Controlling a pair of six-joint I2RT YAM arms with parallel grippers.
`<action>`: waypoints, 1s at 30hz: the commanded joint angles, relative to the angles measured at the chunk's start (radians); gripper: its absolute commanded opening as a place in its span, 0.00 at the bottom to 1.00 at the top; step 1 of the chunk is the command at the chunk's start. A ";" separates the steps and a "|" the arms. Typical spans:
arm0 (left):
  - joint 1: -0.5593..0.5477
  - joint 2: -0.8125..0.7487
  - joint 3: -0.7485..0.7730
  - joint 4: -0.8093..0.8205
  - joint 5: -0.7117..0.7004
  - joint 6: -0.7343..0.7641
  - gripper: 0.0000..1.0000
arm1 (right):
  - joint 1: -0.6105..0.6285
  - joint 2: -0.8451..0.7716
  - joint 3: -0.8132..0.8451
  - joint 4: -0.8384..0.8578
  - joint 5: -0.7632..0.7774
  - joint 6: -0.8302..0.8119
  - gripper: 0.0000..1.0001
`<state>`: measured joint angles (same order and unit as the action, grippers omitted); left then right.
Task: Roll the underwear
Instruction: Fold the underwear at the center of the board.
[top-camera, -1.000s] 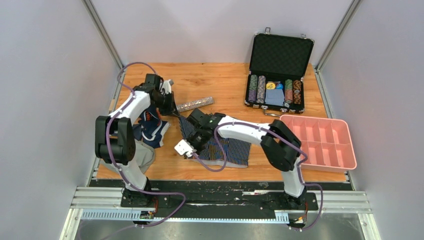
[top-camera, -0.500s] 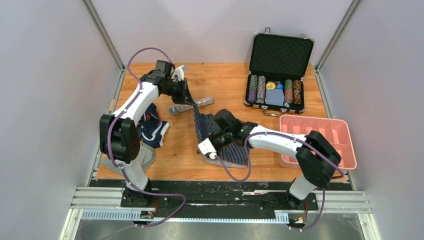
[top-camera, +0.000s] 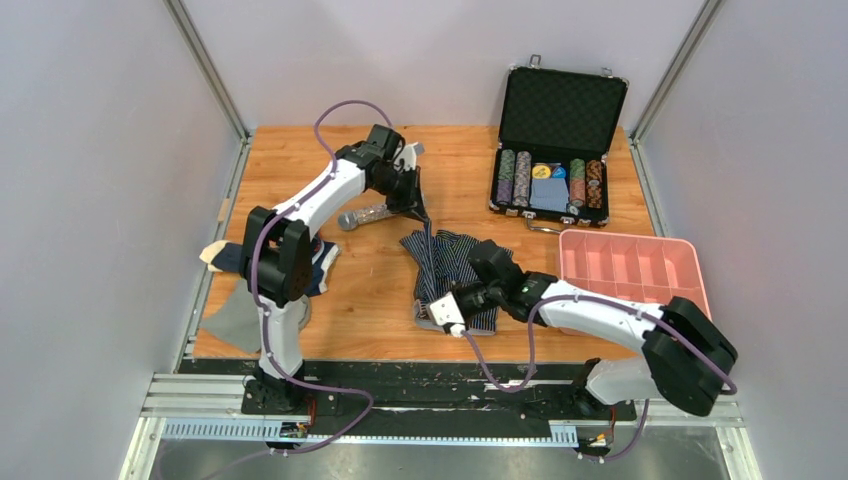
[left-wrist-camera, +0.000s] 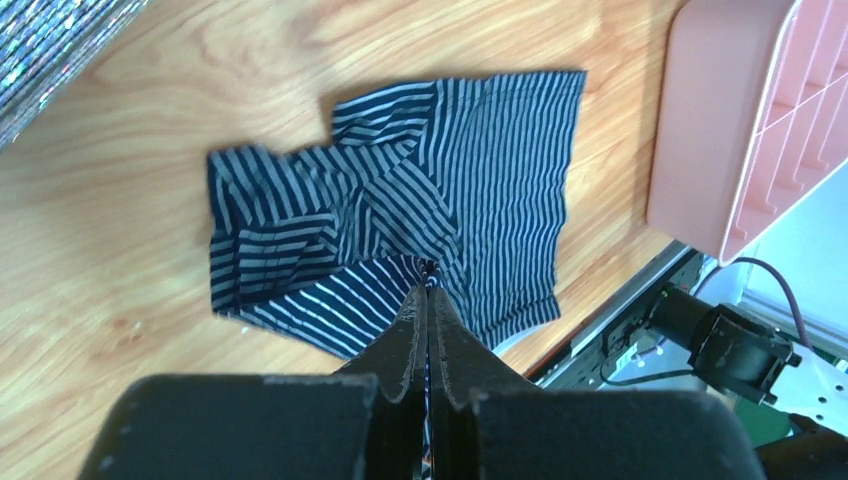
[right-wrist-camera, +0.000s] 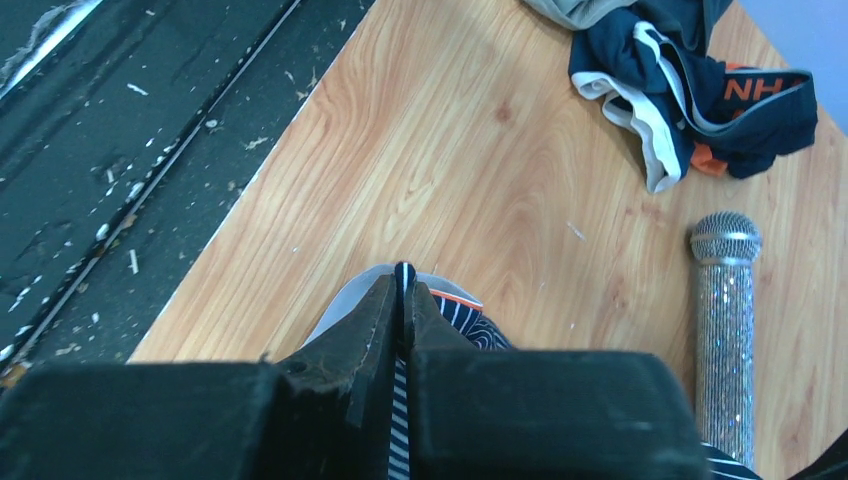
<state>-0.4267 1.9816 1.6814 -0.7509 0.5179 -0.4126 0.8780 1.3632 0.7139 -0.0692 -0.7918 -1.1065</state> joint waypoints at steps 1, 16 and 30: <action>-0.060 0.038 0.113 0.035 -0.003 -0.031 0.00 | -0.009 -0.120 -0.077 0.043 0.051 0.071 0.00; -0.228 0.249 0.334 0.097 -0.037 0.068 0.00 | -0.041 -0.348 -0.280 0.019 0.194 0.107 0.00; -0.300 0.363 0.470 0.121 -0.050 0.108 0.00 | -0.053 -0.470 -0.346 -0.086 0.273 0.136 0.00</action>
<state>-0.7094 2.3238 2.1044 -0.6682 0.4797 -0.3325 0.8276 0.9394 0.3977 -0.1108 -0.5255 -0.9939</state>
